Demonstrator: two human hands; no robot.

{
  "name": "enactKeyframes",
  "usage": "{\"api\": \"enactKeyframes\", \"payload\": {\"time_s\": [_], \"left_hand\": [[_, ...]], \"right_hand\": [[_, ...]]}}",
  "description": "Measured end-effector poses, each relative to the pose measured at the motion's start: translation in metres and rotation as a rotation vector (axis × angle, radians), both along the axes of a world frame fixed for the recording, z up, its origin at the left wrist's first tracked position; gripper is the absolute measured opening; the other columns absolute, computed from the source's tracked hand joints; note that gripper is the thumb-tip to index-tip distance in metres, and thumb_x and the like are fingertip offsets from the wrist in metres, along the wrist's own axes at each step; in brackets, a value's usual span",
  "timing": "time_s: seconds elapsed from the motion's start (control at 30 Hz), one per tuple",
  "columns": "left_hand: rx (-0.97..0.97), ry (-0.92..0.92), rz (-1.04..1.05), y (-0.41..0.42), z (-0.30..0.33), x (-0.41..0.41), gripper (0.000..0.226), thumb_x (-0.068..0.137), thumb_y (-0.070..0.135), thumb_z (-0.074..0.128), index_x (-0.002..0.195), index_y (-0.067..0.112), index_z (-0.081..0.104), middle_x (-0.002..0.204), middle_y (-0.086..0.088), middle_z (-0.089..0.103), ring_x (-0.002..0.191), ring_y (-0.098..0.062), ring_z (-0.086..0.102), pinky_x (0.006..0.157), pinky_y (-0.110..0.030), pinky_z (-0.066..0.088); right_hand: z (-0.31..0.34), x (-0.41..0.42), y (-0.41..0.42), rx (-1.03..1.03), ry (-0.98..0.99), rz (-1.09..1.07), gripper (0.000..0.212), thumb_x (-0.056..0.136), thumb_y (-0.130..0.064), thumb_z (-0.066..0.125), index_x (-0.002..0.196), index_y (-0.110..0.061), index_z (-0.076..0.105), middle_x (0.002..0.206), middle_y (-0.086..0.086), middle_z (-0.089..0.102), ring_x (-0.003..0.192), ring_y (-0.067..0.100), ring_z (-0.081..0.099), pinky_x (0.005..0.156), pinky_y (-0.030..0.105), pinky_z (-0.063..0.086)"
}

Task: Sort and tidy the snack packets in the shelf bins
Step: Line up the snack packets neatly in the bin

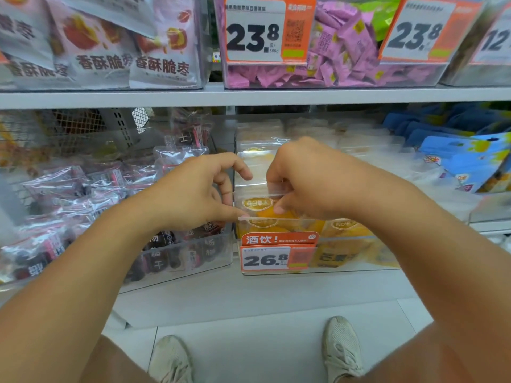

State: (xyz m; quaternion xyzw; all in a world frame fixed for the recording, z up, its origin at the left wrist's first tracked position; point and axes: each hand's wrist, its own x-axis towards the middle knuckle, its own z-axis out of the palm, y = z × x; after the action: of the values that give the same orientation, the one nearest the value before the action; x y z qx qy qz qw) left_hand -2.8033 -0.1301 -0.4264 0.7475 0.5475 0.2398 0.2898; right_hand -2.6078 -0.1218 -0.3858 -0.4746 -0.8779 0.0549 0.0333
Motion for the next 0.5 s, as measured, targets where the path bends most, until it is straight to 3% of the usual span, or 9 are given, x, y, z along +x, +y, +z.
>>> {"api": "enactKeyframes", "payload": {"time_s": [0.23,0.4,0.5], "left_hand": [[-0.022,-0.039,0.008,0.004,-0.003,-0.001,0.047,0.071,0.014,0.088,0.106,0.027,0.059,0.068,0.0,0.066,0.053,-0.012,0.064,0.056,-0.03,0.051],[-0.064,-0.116,0.009,0.003,-0.001,0.0,0.053,0.063,0.038,0.083,0.108,0.027,0.056,0.066,0.0,0.064,0.053,-0.012,0.066,0.05,-0.018,0.046],[-0.097,-0.166,-0.004,0.003,-0.001,0.0,0.056,0.063,0.051,0.075,0.109,0.025,0.057,0.067,-0.004,0.064,0.063,-0.02,0.071,0.065,-0.033,0.058]], "right_hand": [[-0.018,0.003,0.005,-0.113,0.022,0.039,0.025,0.083,-0.019,0.078,0.066,-0.011,0.062,0.062,0.002,0.052,0.06,0.018,0.05,0.051,0.027,0.041],[-0.021,0.017,0.007,-0.077,0.176,0.063,0.022,0.083,-0.018,0.079,0.067,-0.011,0.066,0.064,0.002,0.059,0.062,0.018,0.057,0.054,0.029,0.045],[-0.026,0.019,0.007,-0.077,0.237,0.059,0.018,0.083,-0.019,0.079,0.073,-0.008,0.069,0.07,0.006,0.065,0.067,0.021,0.061,0.058,0.031,0.049]]}}
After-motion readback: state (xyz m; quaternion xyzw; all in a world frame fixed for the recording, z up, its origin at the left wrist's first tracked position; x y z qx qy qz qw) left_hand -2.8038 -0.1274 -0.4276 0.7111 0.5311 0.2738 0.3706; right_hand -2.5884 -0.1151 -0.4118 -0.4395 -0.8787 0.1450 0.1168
